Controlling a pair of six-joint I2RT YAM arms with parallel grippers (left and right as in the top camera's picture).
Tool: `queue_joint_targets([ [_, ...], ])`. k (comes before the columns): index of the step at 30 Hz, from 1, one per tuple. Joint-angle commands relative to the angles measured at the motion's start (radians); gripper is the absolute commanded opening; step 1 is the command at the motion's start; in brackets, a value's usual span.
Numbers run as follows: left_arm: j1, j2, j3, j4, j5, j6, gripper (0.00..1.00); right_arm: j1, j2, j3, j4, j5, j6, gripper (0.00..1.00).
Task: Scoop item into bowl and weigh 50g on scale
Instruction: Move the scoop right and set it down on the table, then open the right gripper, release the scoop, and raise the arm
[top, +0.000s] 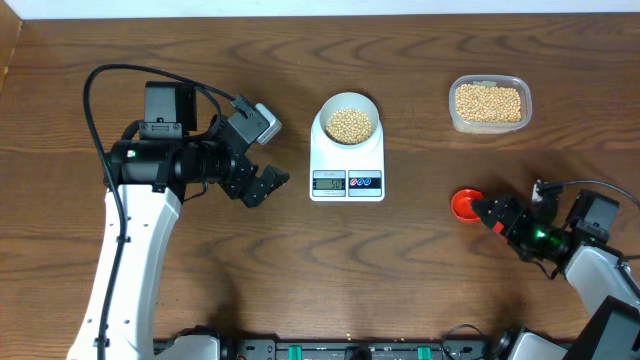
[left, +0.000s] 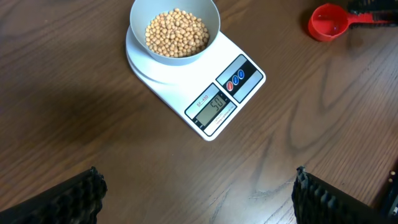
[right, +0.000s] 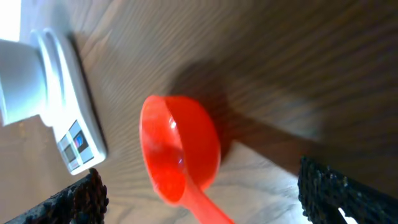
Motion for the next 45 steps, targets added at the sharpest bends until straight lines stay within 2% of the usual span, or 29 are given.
queue_joint_targets([
  [1,0.004,-0.009,0.029,-0.003,-0.005,-0.002,0.98,-0.006,0.008,0.006,-0.007,0.218,0.002,0.99],
  [6,0.004,-0.009,0.029,-0.003,-0.005,-0.002,0.98,-0.006,-0.061,0.076,-0.007,0.373,-0.034,0.99],
  [9,0.004,-0.009,0.029,-0.003,-0.005,-0.002,0.98,-0.006,-0.124,0.107,-0.008,0.404,-0.116,0.99],
  [16,0.004,-0.009,0.029,-0.003,-0.005,-0.002,0.98,-0.006,-0.316,0.119,0.005,0.449,-0.175,0.99],
  [20,0.004,-0.009,0.029,-0.003,-0.005,-0.002,0.98,-0.006,-0.416,0.119,0.063,0.391,-0.175,0.99],
  [27,0.004,-0.009,0.029,-0.003,-0.005,-0.002,0.98,0.004,-0.509,0.119,0.317,0.199,-0.173,0.99],
  [34,0.004,-0.009,0.029,-0.003,-0.005,-0.002,0.98,0.026,-0.481,0.119,0.254,0.134,-0.136,0.99],
  [39,0.004,-0.009,0.029,-0.003,-0.005,-0.002,0.98,0.110,-0.476,0.119,0.262,0.037,-0.149,0.99],
  [45,0.004,-0.009,0.029,-0.003,-0.005,-0.002,0.98,0.163,-0.476,0.119,0.262,0.040,-0.148,0.99],
])
